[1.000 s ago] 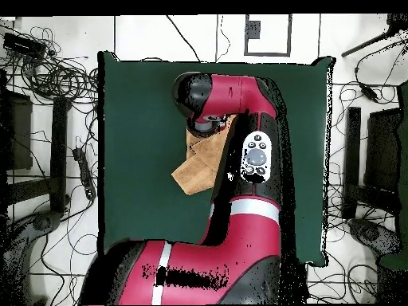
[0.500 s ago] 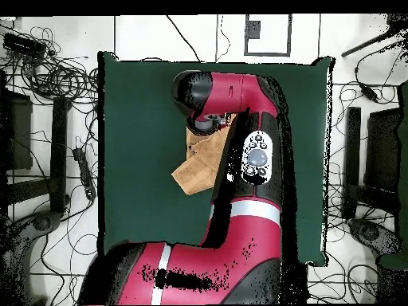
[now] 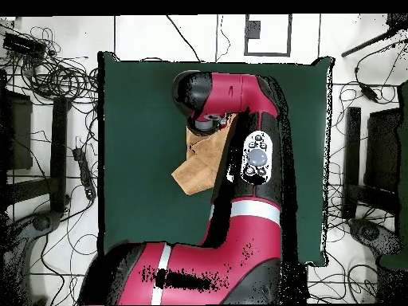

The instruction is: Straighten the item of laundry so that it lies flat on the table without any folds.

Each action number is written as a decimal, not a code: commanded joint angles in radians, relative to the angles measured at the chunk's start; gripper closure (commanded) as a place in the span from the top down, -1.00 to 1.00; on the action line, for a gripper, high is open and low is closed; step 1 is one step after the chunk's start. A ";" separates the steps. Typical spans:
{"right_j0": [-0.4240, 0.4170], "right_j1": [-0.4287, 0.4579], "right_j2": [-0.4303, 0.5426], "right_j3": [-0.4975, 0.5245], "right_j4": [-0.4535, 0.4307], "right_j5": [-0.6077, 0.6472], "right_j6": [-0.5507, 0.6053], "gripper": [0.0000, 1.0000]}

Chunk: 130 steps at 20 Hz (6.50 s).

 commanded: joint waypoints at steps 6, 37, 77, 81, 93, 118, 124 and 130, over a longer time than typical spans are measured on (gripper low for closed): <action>0.013 0.035 0.117 0.057 -0.027 -0.023 -0.078 -1.00; 0.012 0.003 0.160 0.162 0.100 -0.138 0.206 -1.00; 0.034 0.020 0.102 0.140 0.026 -0.124 0.067 1.00; 0.038 0.022 0.093 0.126 0.009 -0.109 0.048 1.00; 0.041 0.034 0.085 0.043 -0.068 0.051 -0.056 1.00; 0.011 -0.003 0.136 0.231 -0.066 -0.276 0.092 1.00; 0.006 -0.003 0.139 0.266 -0.062 -0.314 0.081 1.00; -0.008 -0.014 0.149 0.323 -0.056 -0.364 0.076 1.00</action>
